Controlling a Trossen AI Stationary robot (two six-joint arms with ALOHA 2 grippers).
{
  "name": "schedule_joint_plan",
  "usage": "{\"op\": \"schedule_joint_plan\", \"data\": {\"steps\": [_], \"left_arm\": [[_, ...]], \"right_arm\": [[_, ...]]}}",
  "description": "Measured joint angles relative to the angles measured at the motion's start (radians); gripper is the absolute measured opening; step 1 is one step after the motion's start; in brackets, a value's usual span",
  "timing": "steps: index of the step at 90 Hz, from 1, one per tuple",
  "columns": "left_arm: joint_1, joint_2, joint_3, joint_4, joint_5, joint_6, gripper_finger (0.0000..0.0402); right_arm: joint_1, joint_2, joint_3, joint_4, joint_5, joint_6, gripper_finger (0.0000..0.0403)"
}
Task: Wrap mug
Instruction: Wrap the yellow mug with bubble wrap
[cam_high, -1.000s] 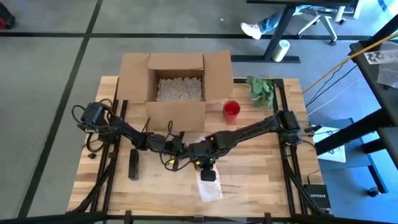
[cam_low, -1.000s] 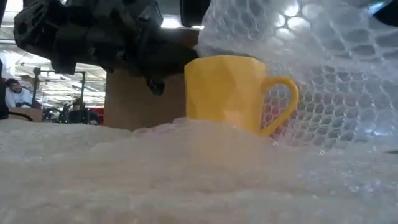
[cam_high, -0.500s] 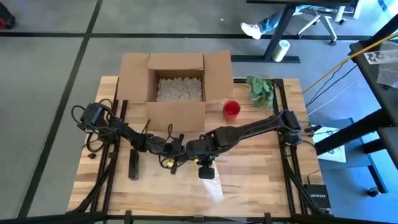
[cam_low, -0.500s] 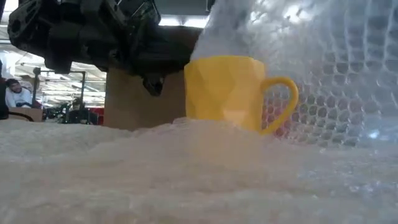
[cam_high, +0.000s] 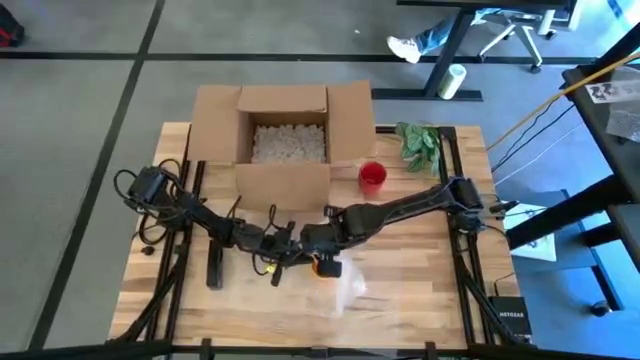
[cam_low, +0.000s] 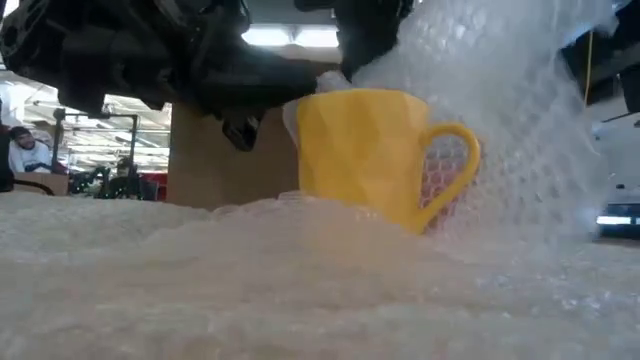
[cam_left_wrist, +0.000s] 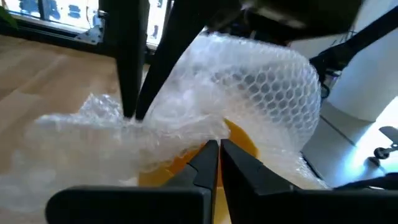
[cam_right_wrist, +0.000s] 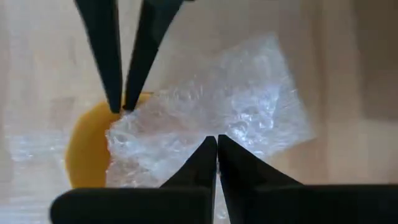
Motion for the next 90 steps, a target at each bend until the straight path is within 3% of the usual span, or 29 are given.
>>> {"op": "schedule_joint_plan", "data": {"steps": [48, 80, 90], "left_arm": [[-0.06, -0.002, 0.0, 0.051, -0.001, -0.072, 0.0], [-0.125, -0.002, 0.017, 0.031, -0.055, -0.131, 0.0], [-0.126, -0.002, 0.056, -0.043, -0.057, -0.135, 0.0]], "right_arm": [[0.047, 0.057, -0.01, 0.057, -0.02, 0.03, 0.0], [0.035, 0.132, -0.011, 0.064, -0.066, 0.008, 0.0], [0.034, 0.146, -0.009, 0.075, -0.088, 0.007, 0.0]]}}
